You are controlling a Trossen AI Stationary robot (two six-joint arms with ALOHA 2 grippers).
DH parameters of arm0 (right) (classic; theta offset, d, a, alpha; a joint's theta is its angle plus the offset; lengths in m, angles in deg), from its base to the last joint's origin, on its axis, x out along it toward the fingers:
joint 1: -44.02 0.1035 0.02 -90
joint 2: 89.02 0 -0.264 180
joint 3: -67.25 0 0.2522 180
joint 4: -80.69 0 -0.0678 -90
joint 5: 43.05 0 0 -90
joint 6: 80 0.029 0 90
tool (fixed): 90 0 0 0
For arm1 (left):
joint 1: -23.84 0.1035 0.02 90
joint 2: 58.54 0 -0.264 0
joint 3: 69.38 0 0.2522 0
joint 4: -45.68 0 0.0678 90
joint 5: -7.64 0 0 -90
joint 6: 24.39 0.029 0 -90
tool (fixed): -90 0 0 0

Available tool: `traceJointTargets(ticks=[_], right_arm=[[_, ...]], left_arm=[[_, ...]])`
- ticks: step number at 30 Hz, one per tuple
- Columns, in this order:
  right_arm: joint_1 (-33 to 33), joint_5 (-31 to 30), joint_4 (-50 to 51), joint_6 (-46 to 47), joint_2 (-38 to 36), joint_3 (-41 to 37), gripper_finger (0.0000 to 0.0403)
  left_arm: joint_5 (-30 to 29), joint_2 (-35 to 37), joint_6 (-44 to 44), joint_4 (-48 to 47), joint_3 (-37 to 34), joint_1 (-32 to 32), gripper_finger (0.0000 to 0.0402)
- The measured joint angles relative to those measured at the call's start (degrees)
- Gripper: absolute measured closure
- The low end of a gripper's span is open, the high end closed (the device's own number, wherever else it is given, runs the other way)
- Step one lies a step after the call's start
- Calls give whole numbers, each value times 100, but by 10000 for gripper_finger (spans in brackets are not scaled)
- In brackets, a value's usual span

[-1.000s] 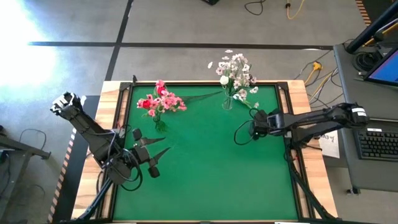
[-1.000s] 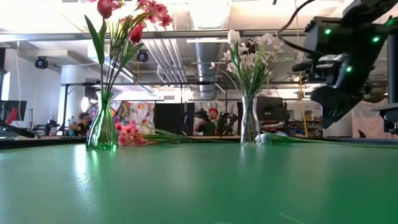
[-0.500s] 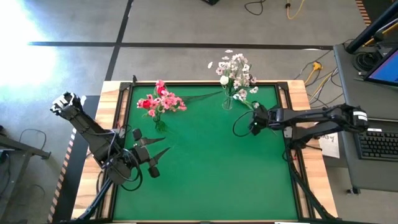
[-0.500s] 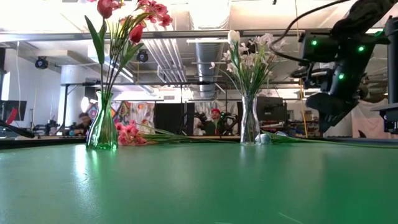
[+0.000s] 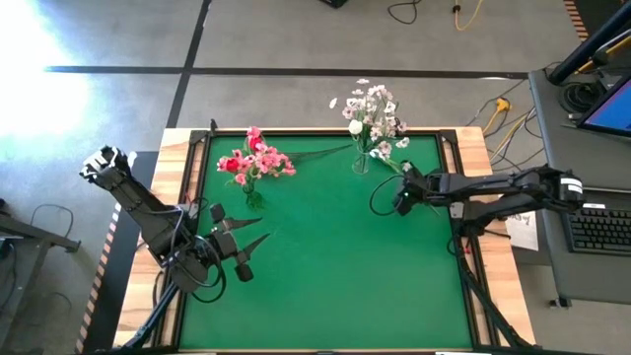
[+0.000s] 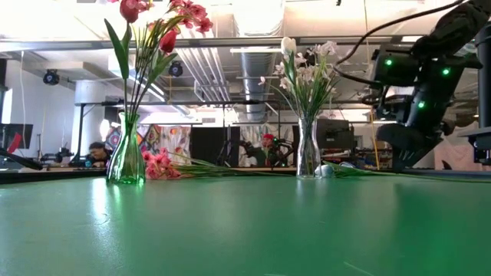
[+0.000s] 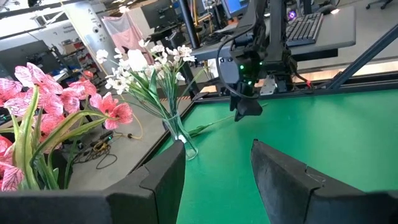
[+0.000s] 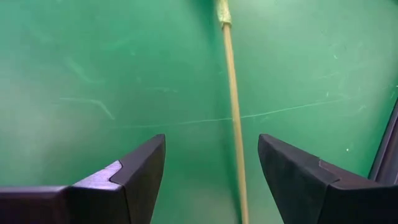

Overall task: Sort flowers into vase by color
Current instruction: Put the white flower into the transparent vase

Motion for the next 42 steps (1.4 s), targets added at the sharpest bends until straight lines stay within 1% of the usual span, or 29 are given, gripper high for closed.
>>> traceJointTargets(ticks=[10, 14, 19, 30, 38, 42], right_arm=[[-95, 106, -284, 5, 0, -333, 154], [-93, 167, -496, 46, -7, -470, 165], [-93, 273, -666, 49, -9, -600, 198], [-91, 374, -746, 49, -5, -593, 277], [-82, 624, -518, 51, 11, -296, 344], [-78, 639, -404, 51, 11, -133, 372]], left_arm=[[1, 0, 0, -1, 0, 0, 232], [1, 0, 0, -1, 0, 0, 232], [1, 0, 0, -2, 0, 0, 232], [1, 0, 0, -2, 0, 0, 232], [1, 0, 0, -2, 0, 0, 232], [-1, 0, 0, -2, 0, 0, 232]])
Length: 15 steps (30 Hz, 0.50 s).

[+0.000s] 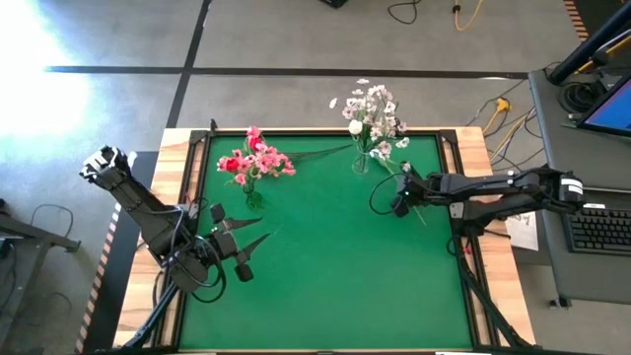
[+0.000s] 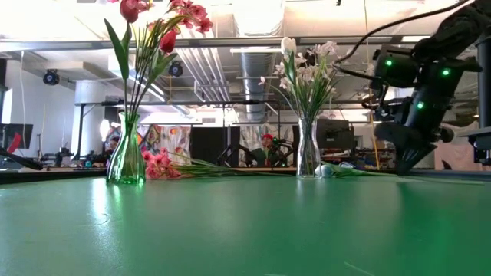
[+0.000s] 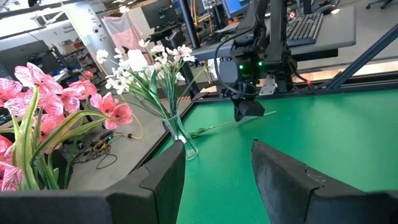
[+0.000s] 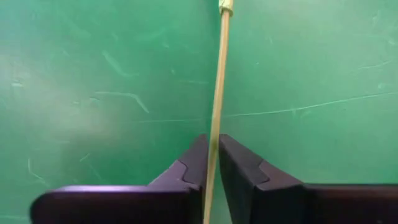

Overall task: Sort flowers into vase by color
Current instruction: Put the white flower into the transparent vase

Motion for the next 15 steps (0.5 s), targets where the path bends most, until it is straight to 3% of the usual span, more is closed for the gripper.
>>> traceJointTargets(ticks=[5, 15], right_arm=[[0, -4, 278, 19, -2, 173, 392], [7, 253, 903, 454, -2, 275, 394]], left_arm=[[0, 0, 2, 0, -1, 0, 232], [0, 0, 2, -33, -2, 0, 232]])
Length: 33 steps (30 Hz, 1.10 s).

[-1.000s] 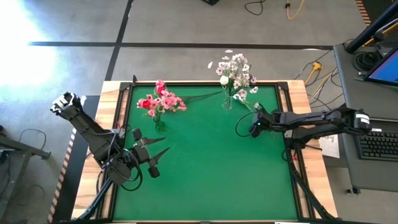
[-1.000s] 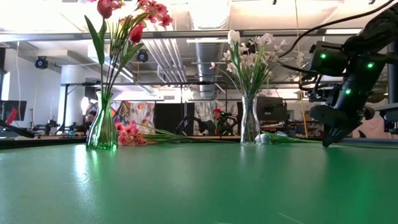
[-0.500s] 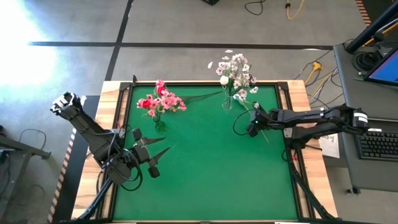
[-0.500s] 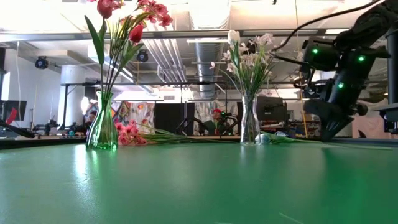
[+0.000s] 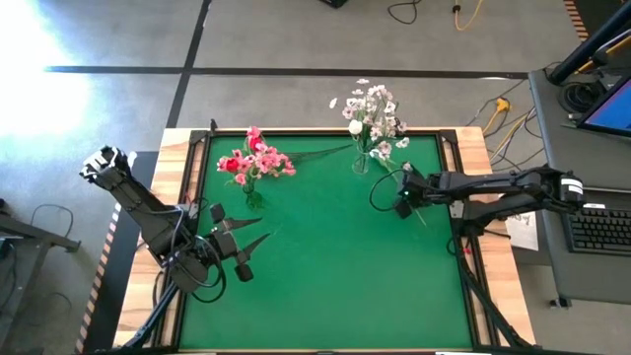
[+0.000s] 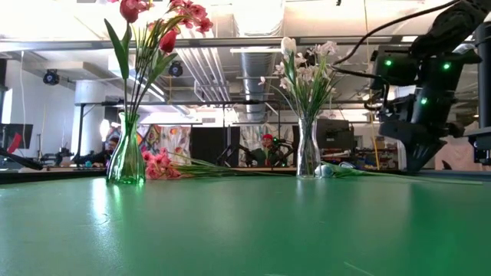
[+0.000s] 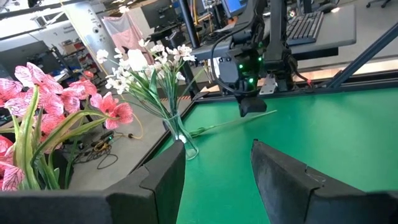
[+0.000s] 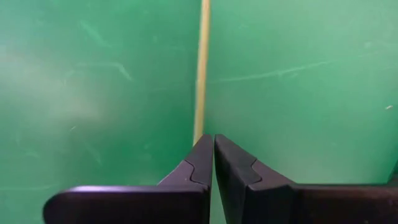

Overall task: Sort flowers into vase by color
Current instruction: Put the white flower into the transparent vase

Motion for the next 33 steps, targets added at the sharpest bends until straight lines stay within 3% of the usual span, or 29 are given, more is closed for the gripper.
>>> traceJointTargets(ticks=[15, 22, 26, 33], right_arm=[[285, 845, 125, 484, -4, 20, 394], [297, 424, 71, 478, -4, 147, 394], [295, -146, 2, 286, -5, 302, 387], [229, -606, -873, -426, -7, 242, 327]], left_arm=[[0, 0, 0, -4, 0, 1, 232], [0, 0, 0, -4, 0, 2, 232], [0, 0, 0, -4, 0, 2, 232], [0, 0, 0, -7, 0, 0, 232]])
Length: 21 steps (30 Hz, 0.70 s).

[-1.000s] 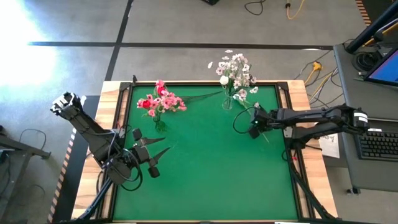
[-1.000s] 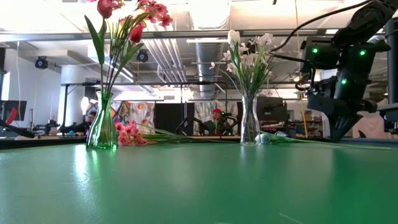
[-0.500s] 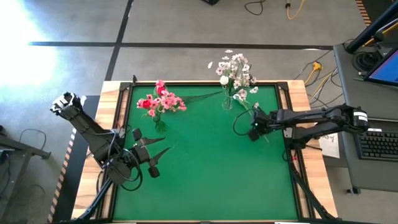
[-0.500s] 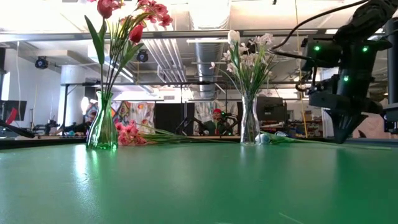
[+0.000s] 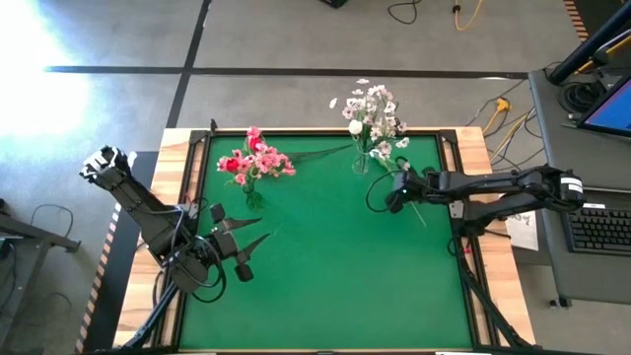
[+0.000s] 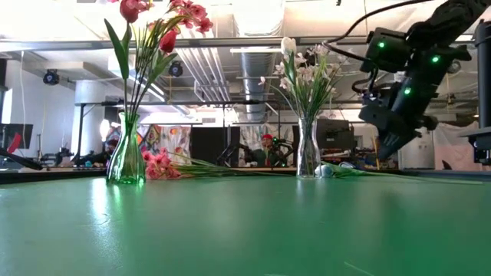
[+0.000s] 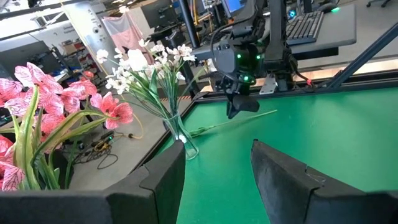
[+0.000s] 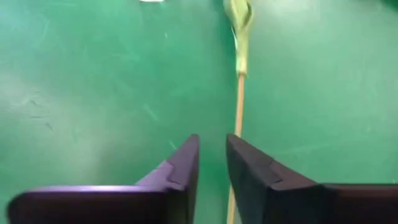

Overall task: Sort flowers into vase by color
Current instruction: Put the white flower into the transparent vase

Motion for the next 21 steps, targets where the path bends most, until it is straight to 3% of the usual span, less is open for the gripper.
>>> traceJointTargets(ticks=[5, 10, 16, 21], right_arm=[[-115, -579, -442, -465, 0, -149, 265], [-251, -657, -705, -574, 0, -335, 223], [-321, -656, -1315, -607, 0, -754, 202], [-521, -688, -2509, -962, 0, -1139, 208]], left_arm=[[0, 0, 0, -9, 0, 0, 232], [0, 0, 0, -7, 0, 0, 232], [0, 0, 0, -9, 0, 0, 232], [0, 0, 0, -9, 0, 0, 232]])
